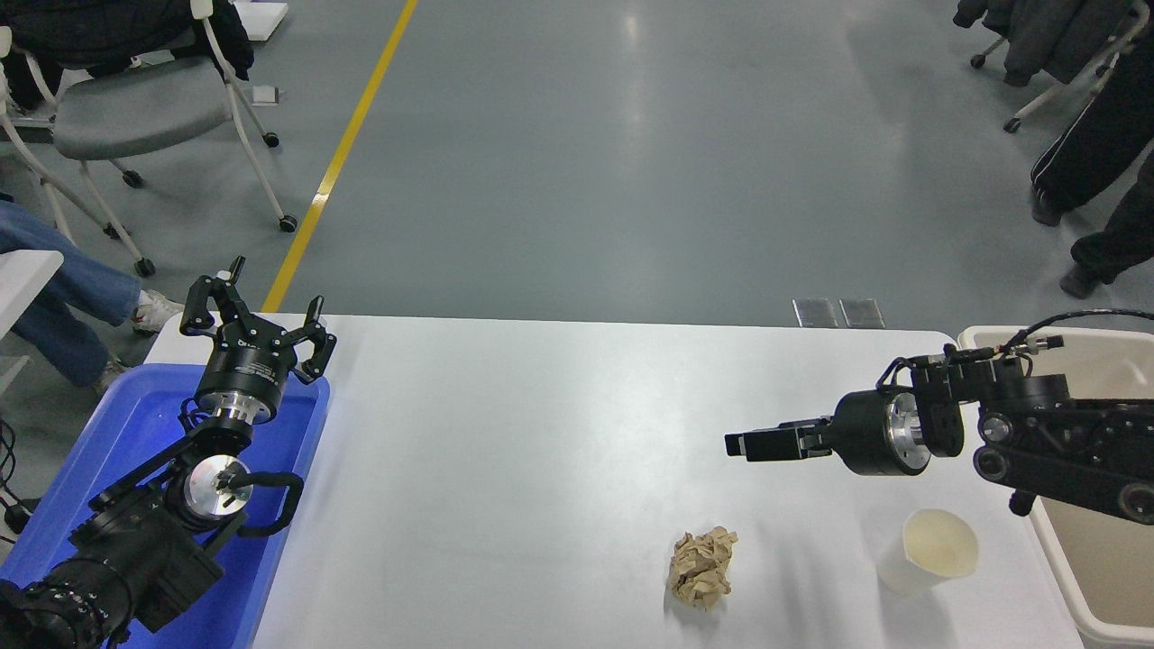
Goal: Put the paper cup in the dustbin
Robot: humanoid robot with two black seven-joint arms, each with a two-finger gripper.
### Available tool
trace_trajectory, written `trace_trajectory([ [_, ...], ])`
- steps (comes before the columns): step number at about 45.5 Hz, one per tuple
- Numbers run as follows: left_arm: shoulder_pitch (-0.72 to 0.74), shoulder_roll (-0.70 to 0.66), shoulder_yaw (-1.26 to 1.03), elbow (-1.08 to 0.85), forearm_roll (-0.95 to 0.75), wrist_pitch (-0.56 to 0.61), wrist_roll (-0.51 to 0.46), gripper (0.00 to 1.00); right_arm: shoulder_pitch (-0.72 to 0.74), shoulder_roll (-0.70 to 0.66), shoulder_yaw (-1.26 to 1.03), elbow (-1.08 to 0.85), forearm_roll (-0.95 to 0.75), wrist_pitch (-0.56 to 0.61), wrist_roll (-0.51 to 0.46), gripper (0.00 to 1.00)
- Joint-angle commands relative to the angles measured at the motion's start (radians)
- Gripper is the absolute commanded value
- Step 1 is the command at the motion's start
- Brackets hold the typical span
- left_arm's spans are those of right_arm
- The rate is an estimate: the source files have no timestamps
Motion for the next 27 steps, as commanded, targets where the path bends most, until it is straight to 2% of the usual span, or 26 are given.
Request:
trace_trajectory([
  [1,0.000,0.000,0.000,0.000,0.000,0.000,0.000,1.00,0.103,-0.060,-0.205,0.025,-0.187,0.017,0.009,1.00],
  [8,0.000,0.000,0.000,0.000,0.000,0.000,0.000,1.00,0.111,-0.126,-0.216,0.041,-0.207,0.037,0.024,1.00],
  [15,0.000,0.000,0.000,0.000,0.000,0.000,0.000,1.00,0.140,-0.228,-0.217,0.155,-0.209,0.072,0.057,1.00],
  [27,0.000,0.000,0.000,0.000,0.000,0.000,0.000,1.00,0.134,-0.255,-0.233,0.123,-0.303,0.080,0.043,1.00],
])
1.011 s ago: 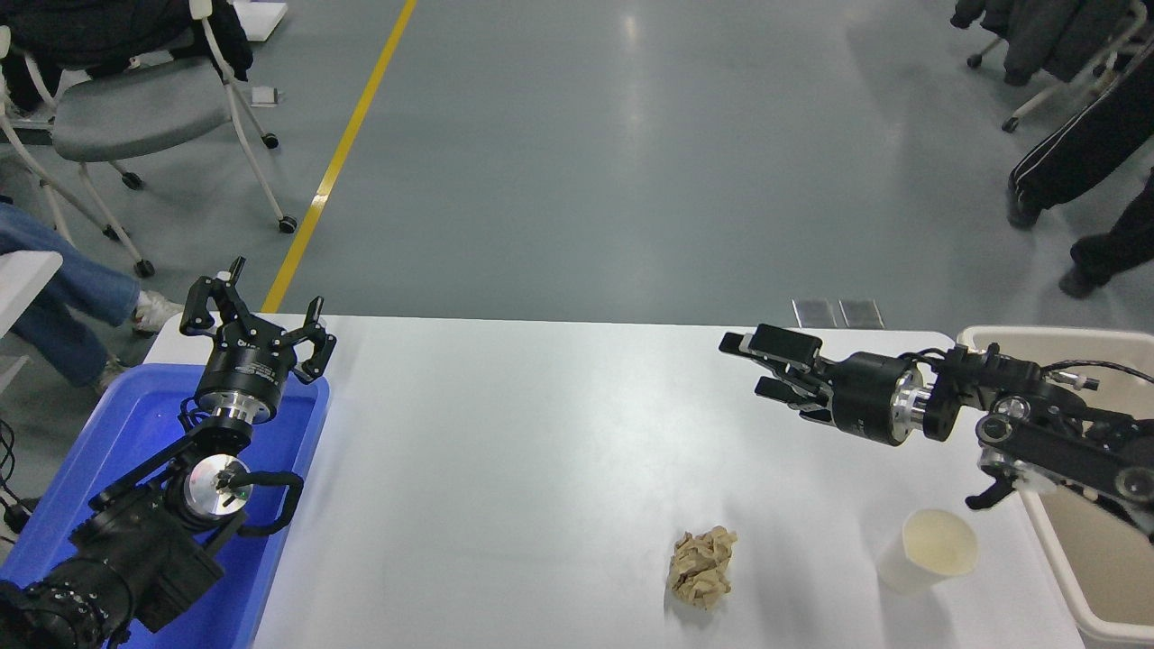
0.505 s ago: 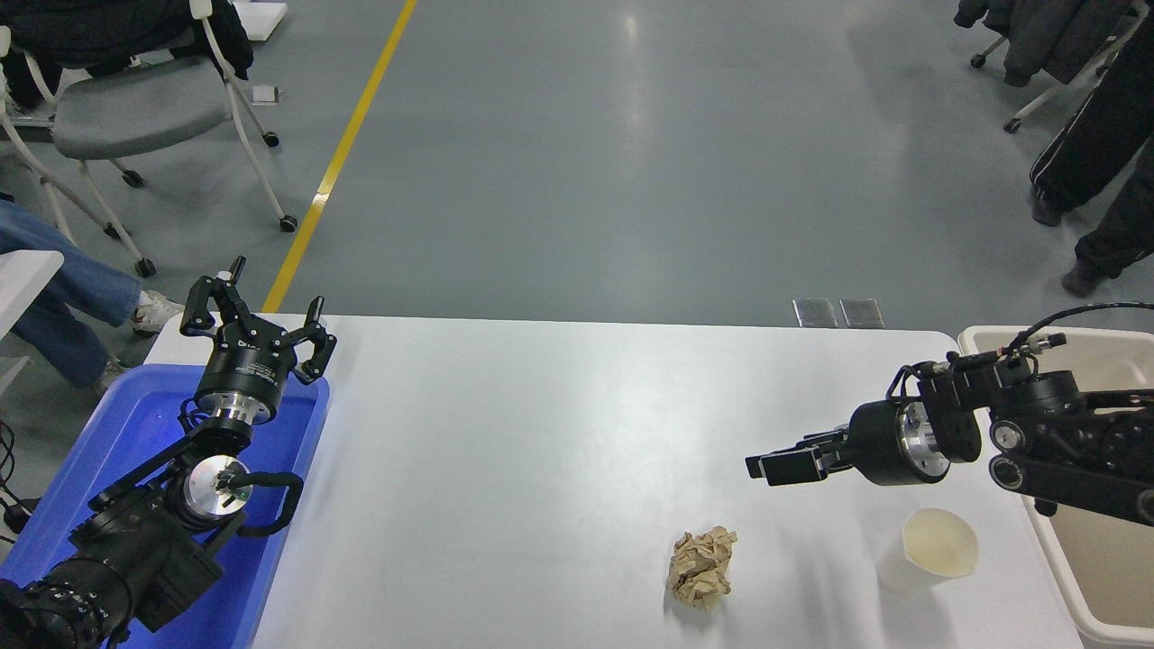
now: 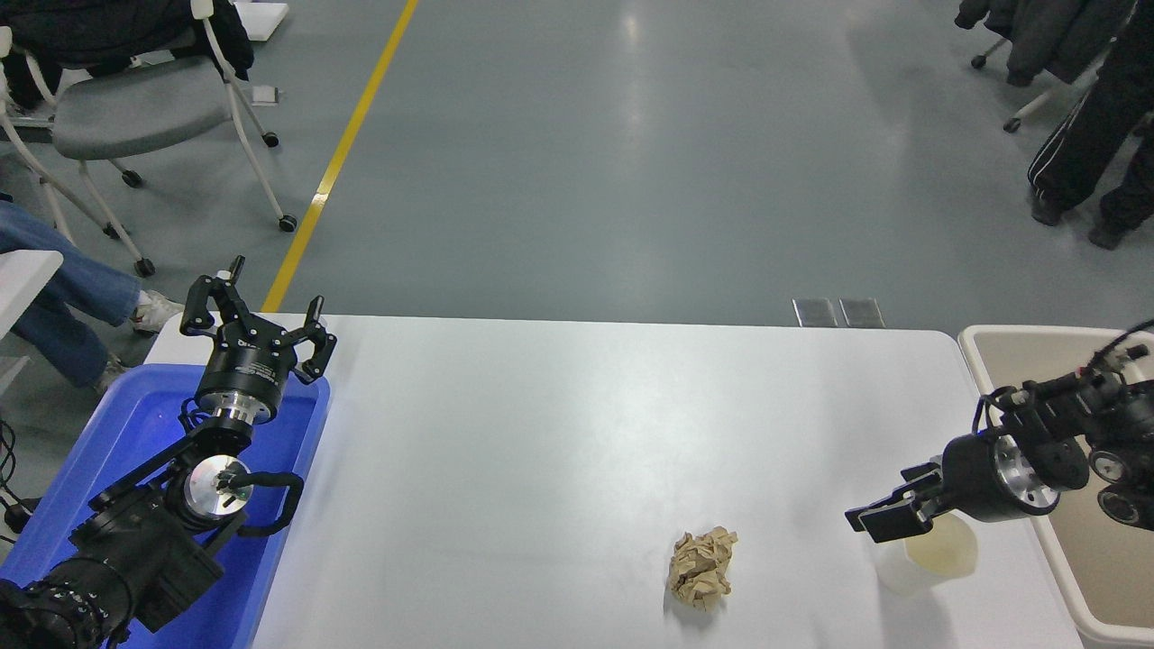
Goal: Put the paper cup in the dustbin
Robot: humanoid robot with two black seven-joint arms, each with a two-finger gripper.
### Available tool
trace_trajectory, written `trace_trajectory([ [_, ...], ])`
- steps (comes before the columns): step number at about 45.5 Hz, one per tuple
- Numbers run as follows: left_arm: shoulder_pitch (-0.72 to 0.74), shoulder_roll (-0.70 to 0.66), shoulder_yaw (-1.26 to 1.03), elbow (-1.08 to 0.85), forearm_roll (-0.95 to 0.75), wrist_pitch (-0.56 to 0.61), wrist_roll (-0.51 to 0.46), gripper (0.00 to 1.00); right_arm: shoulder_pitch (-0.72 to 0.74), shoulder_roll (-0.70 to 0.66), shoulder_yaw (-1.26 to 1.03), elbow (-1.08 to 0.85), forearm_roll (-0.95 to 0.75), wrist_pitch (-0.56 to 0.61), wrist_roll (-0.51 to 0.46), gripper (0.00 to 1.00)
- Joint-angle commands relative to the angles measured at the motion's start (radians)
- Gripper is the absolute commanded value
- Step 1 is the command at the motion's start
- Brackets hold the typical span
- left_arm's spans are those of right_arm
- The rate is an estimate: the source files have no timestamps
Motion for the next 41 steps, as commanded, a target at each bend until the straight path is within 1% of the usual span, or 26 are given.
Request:
trace_trajectory([
  [1,0.000,0.000,0.000,0.000,0.000,0.000,0.000,1.00,0.005,-0.055,-0.022,0.000,-0.078,0.013,-0.001,1.00],
  [7,0.000,0.000,0.000,0.000,0.000,0.000,0.000,1.00,-0.007,-0.058,-0.024,-0.042,-0.079,0.012,-0.002,1.00],
  [16,0.000,0.000,0.000,0.000,0.000,0.000,0.000,1.00,-0.087,-0.041,-0.005,-0.160,-0.076,0.003,0.001,0.99],
  [32,0.000,0.000,0.000,0.000,0.000,0.000,0.000,1.00,-0.230,0.025,0.101,-0.243,-0.067,-0.010,0.004,0.99],
  [41,0.000,0.000,0.000,0.000,0.000,0.000,0.000,1.00,-0.317,0.089,0.177,-0.358,-0.064,-0.020,0.004,0.99],
])
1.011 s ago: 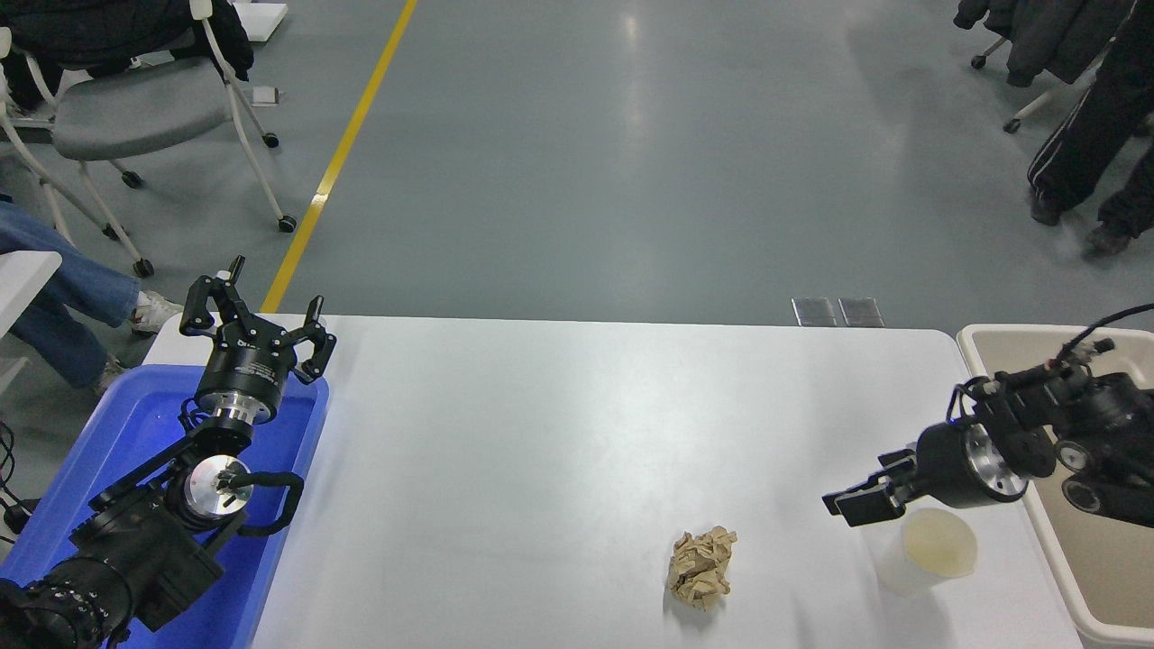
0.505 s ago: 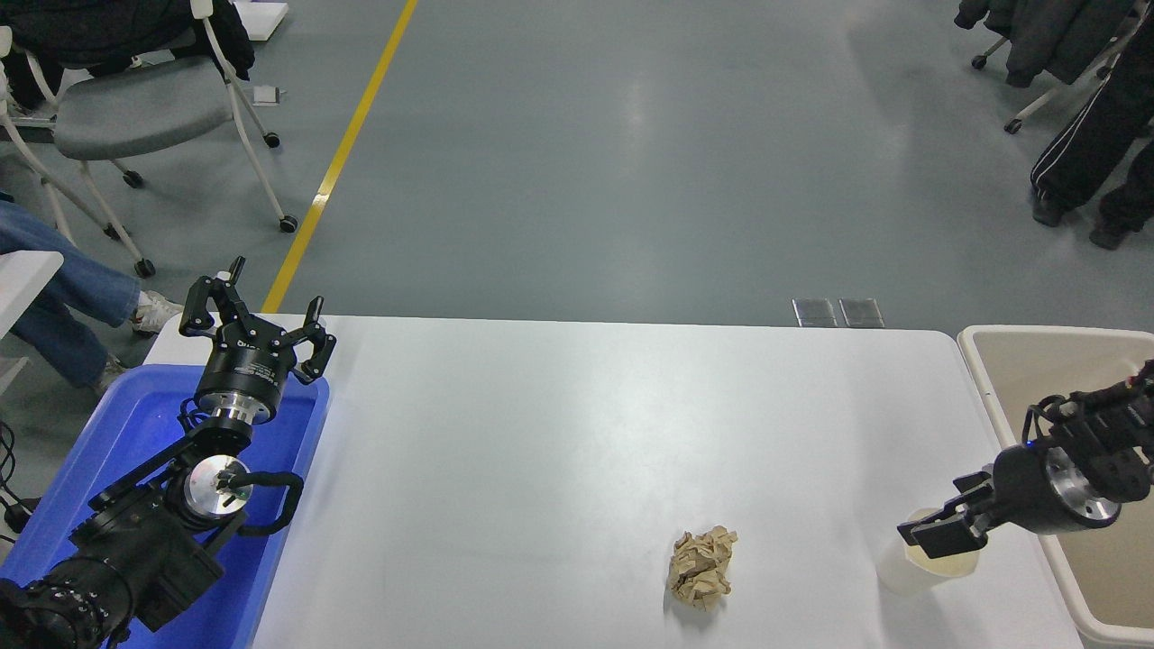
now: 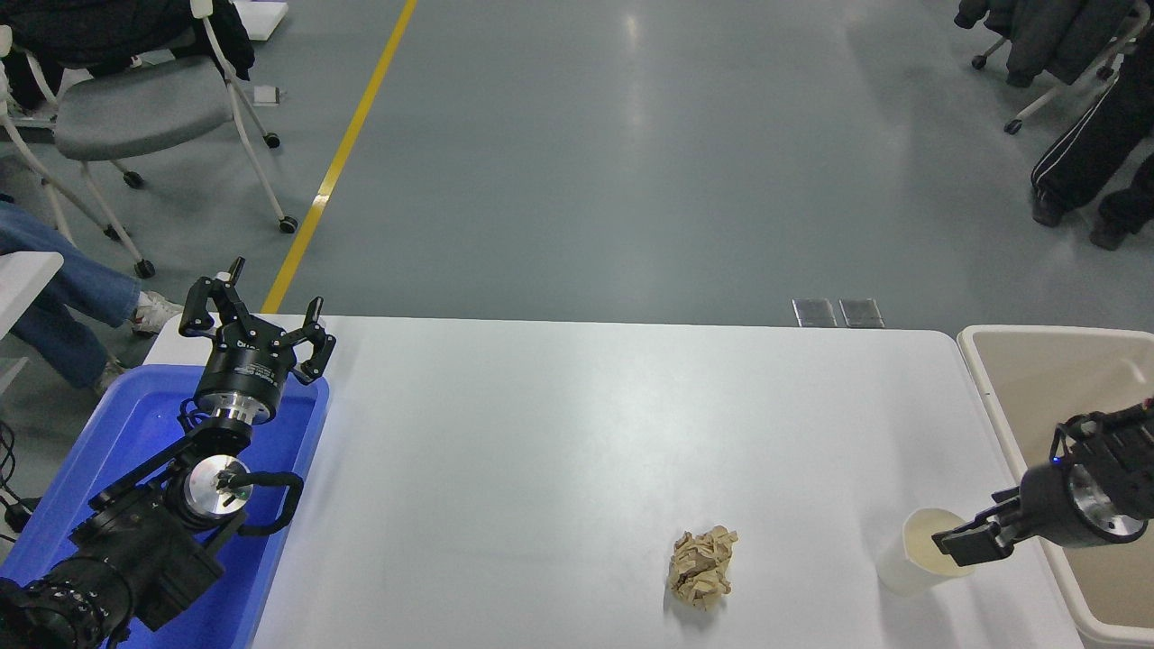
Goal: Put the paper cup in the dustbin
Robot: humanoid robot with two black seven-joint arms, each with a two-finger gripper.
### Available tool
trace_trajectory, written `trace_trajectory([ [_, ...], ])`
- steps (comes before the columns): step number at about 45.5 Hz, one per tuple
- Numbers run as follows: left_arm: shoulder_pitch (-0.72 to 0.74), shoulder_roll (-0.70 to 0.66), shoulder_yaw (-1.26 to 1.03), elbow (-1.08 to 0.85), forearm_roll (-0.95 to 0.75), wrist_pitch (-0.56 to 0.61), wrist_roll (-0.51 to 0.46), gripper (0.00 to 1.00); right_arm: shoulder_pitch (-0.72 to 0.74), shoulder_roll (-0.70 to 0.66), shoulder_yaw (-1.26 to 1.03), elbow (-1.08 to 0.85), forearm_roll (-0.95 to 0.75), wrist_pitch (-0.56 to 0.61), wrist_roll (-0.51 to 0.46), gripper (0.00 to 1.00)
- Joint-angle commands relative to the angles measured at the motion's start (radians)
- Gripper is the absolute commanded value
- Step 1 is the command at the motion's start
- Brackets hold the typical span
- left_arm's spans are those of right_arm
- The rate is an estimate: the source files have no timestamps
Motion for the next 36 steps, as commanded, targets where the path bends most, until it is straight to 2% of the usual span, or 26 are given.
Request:
trace_trajectory([
  [1,0.000,0.000,0.000,0.000,0.000,0.000,0.000,1.00,-0.103,0.059,0.083,-0.110,0.005,-0.010,0.002,0.99],
  [6,0.000,0.000,0.000,0.000,0.000,0.000,0.000,1.00,-0.107,0.067,0.086,-0.111,0.005,-0.010,0.005,0.96],
  [8,0.000,0.000,0.000,0.000,0.000,0.000,0.000,1.00,-0.106,0.067,0.086,-0.113,0.005,-0.010,0.007,0.88],
  [10,0.000,0.000,0.000,0.000,0.000,0.000,0.000,1.00,-0.106,0.068,0.086,-0.113,0.005,-0.010,0.007,0.72],
  [13,0.000,0.000,0.000,0.000,0.000,0.000,0.000,1.00,-0.103,0.070,0.077,-0.108,0.003,-0.010,0.008,0.30],
  [14,0.000,0.000,0.000,0.000,0.000,0.000,0.000,1.00,-0.100,0.070,0.074,-0.108,0.002,-0.010,0.010,0.22],
  [18,0.000,0.000,0.000,0.000,0.000,0.000,0.000,1.00,-0.092,0.068,0.071,-0.108,0.002,-0.010,0.017,0.00],
  [36,0.000,0.000,0.000,0.000,0.000,0.000,0.000,1.00,-0.031,0.057,0.060,-0.105,-0.008,0.002,0.086,0.00],
])
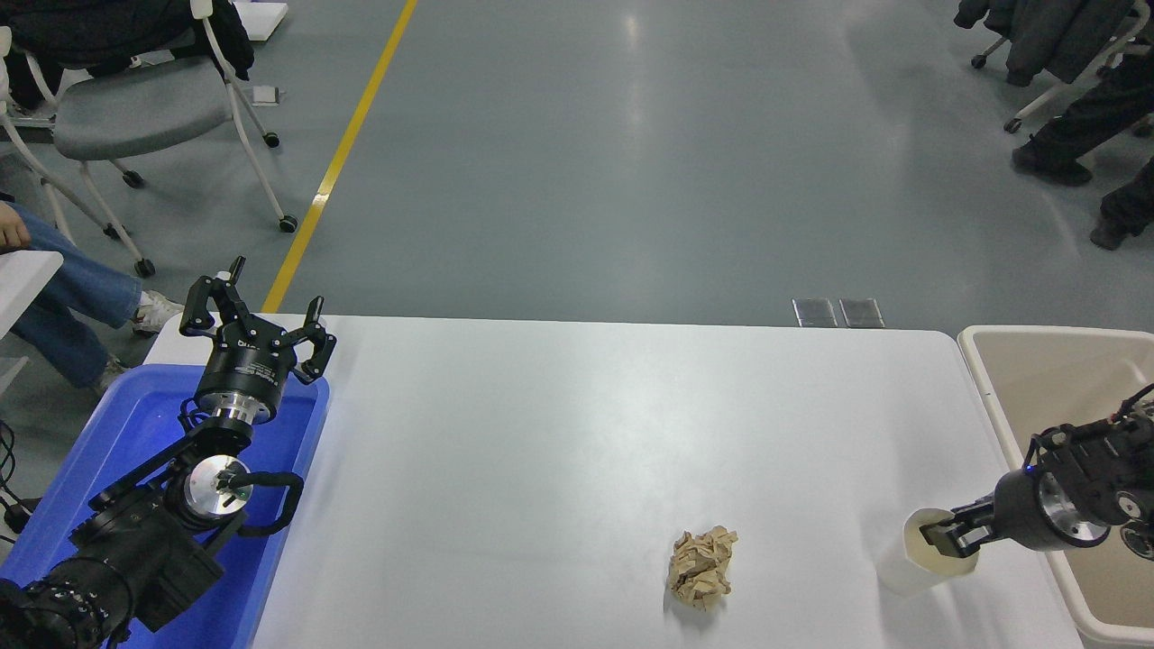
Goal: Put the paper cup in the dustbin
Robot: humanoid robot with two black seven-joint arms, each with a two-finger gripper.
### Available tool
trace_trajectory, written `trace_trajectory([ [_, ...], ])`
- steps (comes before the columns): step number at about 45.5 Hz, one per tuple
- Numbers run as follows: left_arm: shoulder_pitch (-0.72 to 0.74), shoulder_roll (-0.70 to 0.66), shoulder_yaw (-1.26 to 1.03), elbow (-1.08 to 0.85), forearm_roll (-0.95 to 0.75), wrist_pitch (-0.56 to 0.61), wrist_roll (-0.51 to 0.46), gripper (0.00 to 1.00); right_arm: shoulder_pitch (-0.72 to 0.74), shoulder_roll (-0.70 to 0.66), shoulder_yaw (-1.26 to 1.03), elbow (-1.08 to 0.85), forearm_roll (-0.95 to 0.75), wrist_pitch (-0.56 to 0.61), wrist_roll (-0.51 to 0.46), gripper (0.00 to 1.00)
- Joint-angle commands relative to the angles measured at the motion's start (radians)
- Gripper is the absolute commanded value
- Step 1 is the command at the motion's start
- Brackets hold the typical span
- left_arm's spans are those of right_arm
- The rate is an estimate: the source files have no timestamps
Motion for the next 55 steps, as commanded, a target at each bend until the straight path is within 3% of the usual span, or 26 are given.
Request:
trace_trajectory([
  [1,0.000,0.000,0.000,0.000,0.000,0.000,0.000,1.00,0.030,-0.002,-0.006,-0.001,-0.005,0.008,0.042,0.00],
  [20,0.000,0.000,0.000,0.000,0.000,0.000,0.000,1.00,0.091,-0.027,-0.010,0.013,0.023,0.024,0.090,0.00],
  [30,0.000,0.000,0.000,0.000,0.000,0.000,0.000,1.00,0.318,-0.134,-0.006,0.084,0.023,0.204,0.206,0.00],
  [44,0.000,0.000,0.000,0.000,0.000,0.000,0.000,1.00,0.612,-0.191,-0.003,0.103,0.023,0.434,0.210,0.00],
  [49,0.000,0.000,0.000,0.000,0.000,0.000,0.000,1.00,0.671,-0.219,0.001,0.137,0.025,0.517,0.210,0.00],
  [55,0.000,0.000,0.000,0.000,0.000,0.000,0.000,1.00,0.678,-0.229,0.003,0.154,0.023,0.524,0.210,0.00],
])
